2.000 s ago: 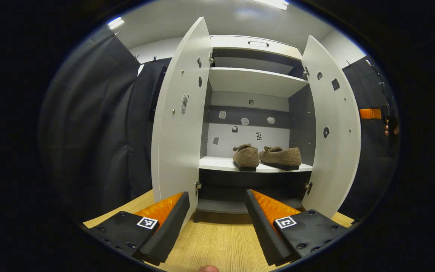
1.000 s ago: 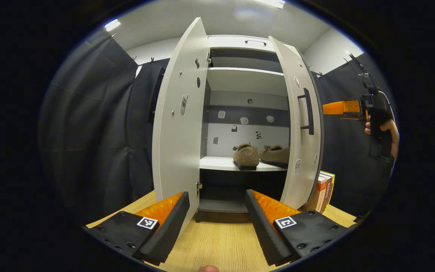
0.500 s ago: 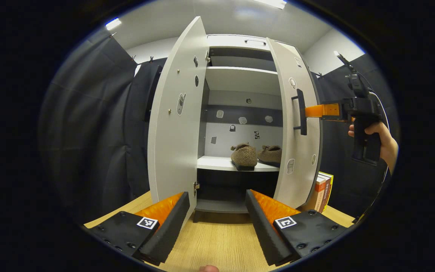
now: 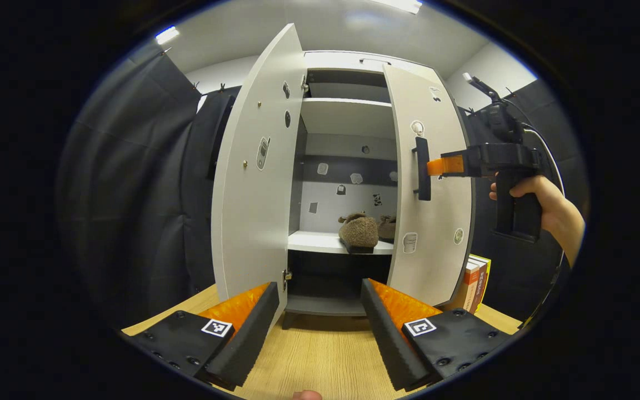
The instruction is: Grab one shoe with the right hand and put it into the shoe cabinet, grab the other shoe with the left hand and put it into the shoe cabinet; then close the right door with the right hand and the left door with the left hand.
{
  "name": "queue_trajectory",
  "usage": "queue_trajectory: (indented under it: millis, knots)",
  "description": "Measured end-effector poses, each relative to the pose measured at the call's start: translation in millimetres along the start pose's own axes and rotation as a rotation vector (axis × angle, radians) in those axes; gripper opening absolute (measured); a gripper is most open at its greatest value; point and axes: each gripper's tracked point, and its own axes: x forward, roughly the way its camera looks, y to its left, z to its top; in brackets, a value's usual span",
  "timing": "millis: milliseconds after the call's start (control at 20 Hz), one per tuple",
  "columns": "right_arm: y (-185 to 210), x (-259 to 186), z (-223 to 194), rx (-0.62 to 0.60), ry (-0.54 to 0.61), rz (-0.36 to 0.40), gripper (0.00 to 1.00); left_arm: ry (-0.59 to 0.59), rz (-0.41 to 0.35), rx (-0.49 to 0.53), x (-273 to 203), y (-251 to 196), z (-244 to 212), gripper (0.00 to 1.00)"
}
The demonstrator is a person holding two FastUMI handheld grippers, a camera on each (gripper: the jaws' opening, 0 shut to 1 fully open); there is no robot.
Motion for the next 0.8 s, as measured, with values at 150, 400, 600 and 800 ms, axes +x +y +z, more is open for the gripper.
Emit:
queue_trajectory:
  millis: [150,400,600,800]
  knots:
    - [0,9,-3,0.022,0.005,0.005,0.92,0.005,0.009,-0.002,1,5,-1,0.97]
    - [0,18,-6,0.019,0.011,0.0,0.92,0.005,0.015,-0.009,1,9,0,0.96]
    - [-3,12,-3,0.005,0.01,-0.019,0.92,0.011,0.009,-0.012,2,8,-1,0.96]
    - [-11,-23,6,0.037,-0.018,-0.024,0.92,0.003,0.013,-0.015,2,9,3,0.96]
